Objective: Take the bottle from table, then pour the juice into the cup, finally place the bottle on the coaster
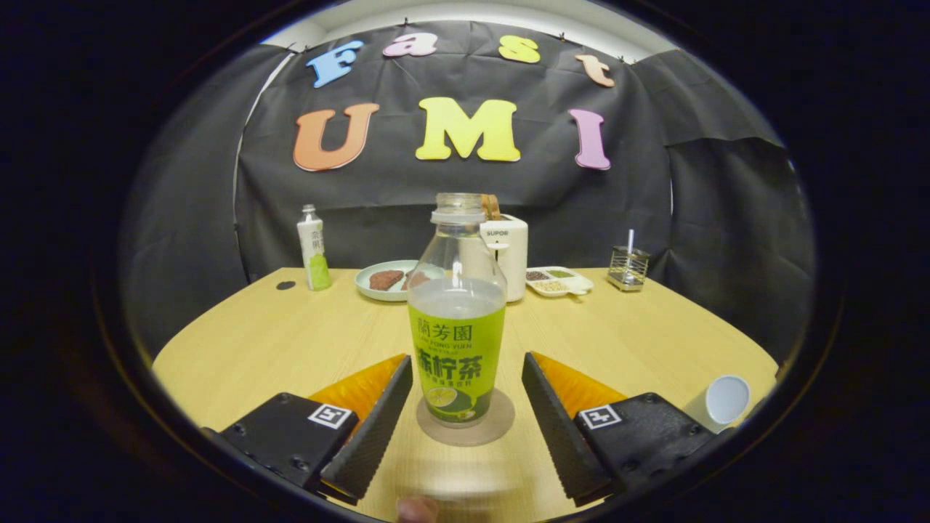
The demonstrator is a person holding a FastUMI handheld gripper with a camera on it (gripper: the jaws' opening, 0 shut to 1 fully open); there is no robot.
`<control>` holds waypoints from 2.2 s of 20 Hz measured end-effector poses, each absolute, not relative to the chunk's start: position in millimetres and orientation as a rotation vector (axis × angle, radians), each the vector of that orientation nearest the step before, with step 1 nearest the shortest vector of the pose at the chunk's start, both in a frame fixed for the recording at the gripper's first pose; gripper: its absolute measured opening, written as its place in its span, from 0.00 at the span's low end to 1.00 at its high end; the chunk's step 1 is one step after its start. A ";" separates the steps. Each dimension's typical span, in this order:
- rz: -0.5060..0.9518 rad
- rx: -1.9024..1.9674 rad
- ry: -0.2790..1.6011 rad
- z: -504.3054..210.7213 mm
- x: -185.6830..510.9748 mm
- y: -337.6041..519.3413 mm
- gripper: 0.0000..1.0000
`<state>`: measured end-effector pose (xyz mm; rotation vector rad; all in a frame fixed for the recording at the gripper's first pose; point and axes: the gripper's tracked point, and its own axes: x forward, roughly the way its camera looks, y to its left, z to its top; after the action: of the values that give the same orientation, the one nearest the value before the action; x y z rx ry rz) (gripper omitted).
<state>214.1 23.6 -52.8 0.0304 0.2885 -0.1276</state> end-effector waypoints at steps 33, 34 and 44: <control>-0.104 0.054 0.005 29.2 -5.2 15.0 1.00; -0.106 0.058 0.005 26.7 -4.6 16.3 1.00; -0.118 0.031 -0.002 13.2 -1.9 27.0 1.00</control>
<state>-1.9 27.0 13.2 0.0310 -0.0023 -0.1182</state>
